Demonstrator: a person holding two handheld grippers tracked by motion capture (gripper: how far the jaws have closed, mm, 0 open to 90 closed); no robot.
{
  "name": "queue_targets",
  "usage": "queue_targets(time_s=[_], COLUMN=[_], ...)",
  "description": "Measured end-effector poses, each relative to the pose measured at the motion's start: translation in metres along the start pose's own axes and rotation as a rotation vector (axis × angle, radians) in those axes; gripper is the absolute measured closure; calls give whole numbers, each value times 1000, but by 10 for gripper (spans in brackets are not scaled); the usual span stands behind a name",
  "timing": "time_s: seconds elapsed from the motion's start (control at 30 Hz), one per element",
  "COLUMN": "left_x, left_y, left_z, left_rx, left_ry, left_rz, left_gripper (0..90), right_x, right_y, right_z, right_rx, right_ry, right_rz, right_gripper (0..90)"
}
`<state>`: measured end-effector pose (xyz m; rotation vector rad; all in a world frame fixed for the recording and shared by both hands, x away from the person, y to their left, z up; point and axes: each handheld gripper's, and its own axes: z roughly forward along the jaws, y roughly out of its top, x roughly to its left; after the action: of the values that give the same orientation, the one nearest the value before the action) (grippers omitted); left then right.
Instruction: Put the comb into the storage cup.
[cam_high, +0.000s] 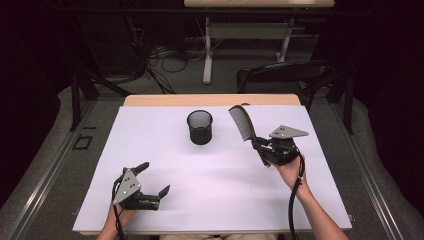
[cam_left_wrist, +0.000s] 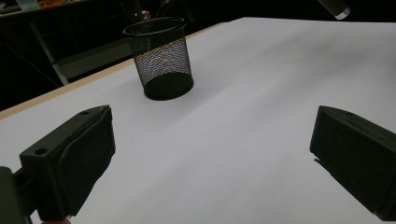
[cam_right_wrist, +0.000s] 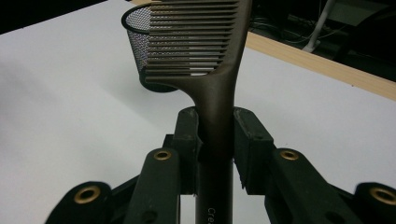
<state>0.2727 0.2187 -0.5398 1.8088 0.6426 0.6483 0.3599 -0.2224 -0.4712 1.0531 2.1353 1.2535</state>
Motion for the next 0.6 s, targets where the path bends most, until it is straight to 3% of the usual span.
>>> queue_targets(time_s=[0.6], left_x=[0], left_y=[0], left_z=[1], left_rx=[-1], left_ry=[0], left_rz=[-7], left_gripper=[1], right_x=[-1], right_y=[18], right_z=[5], right_rx=[-19], right_ry=[1], right_rz=[-9], right_gripper=[727])
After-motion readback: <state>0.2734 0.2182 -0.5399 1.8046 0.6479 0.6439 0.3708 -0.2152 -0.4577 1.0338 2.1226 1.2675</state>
